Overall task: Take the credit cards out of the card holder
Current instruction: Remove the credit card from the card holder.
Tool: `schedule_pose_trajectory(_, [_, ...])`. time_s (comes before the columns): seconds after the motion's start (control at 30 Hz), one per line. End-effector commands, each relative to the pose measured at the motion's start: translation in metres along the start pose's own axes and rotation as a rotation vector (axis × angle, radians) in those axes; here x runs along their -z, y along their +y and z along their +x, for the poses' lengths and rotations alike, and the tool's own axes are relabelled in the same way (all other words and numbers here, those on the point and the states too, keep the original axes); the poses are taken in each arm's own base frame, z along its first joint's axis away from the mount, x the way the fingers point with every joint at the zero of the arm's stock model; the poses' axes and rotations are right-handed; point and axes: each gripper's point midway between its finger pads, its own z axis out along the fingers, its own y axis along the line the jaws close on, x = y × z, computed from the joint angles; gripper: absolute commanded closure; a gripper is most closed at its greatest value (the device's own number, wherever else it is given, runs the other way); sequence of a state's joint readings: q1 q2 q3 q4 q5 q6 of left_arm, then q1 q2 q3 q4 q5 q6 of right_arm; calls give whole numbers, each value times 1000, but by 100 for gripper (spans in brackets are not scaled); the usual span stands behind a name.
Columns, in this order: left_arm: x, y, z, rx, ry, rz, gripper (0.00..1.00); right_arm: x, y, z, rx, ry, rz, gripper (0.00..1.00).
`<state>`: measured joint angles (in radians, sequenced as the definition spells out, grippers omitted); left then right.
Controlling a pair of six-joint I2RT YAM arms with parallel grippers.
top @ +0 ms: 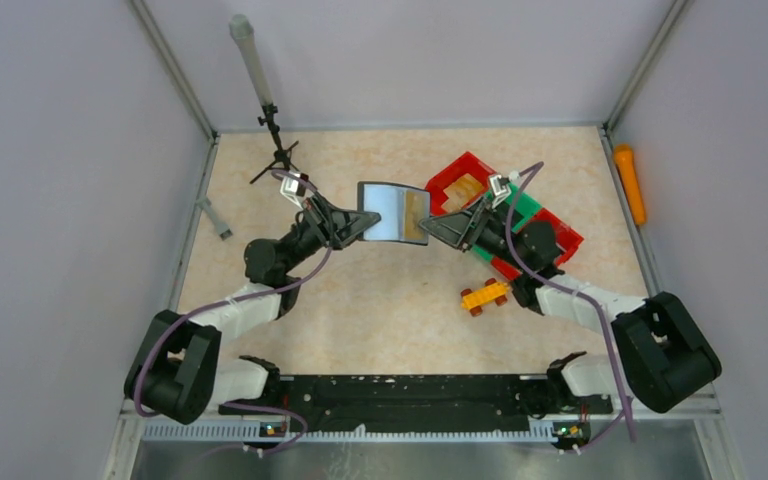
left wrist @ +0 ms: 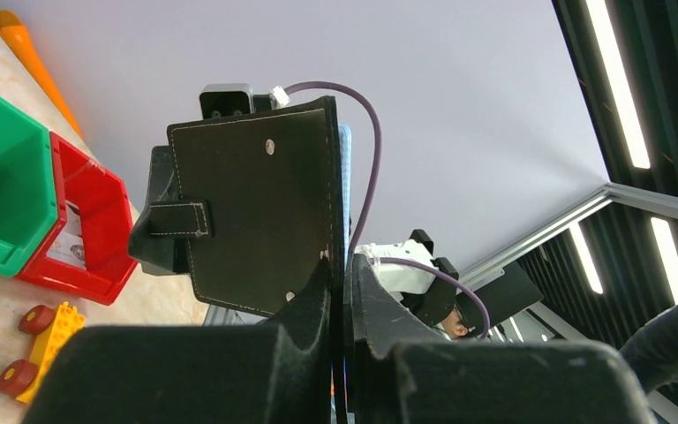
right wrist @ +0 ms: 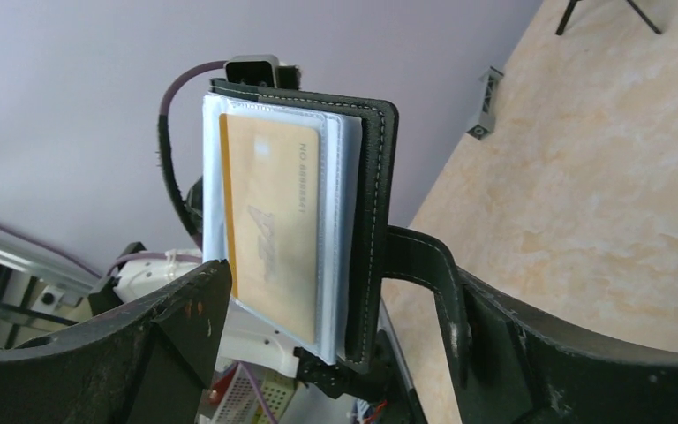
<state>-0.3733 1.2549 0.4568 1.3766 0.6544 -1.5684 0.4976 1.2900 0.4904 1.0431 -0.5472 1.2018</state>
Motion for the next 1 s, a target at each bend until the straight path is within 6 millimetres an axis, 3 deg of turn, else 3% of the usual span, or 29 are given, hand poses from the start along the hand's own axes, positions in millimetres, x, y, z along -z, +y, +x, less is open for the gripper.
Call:
schedule_pose_trajectory(0.0, [-9,-23,-5,-56,-13,86,100,0,39,-5,13,-8,-149,18])
schedule_pose_trajectory(0.2, [-7,-17,-4,-52,-15,79,100,5,50,-9,36,-33,-169,45])
schedule_pose_trajectory(0.4, [-7,-10,-3,-59,-8,60,100,8,54,-11,64,-43,-164,55])
schedule_pose_trajectory(0.57, [-5,-4,-1,-77,-3,34,100,10,50,-10,93,-42,-127,55])
schedule_pose_trajectory(0.73, [-4,-1,0,-87,-3,12,100,12,46,-10,121,-47,-92,38])
schedule_pose_trajectory(0.8, [-4,-1,0,-90,-4,11,100,13,45,-10,125,-52,-85,38])
schedule_pose_trajectory(0.97, [-3,-3,0,-93,-4,15,100,15,43,-12,133,-67,-69,54])
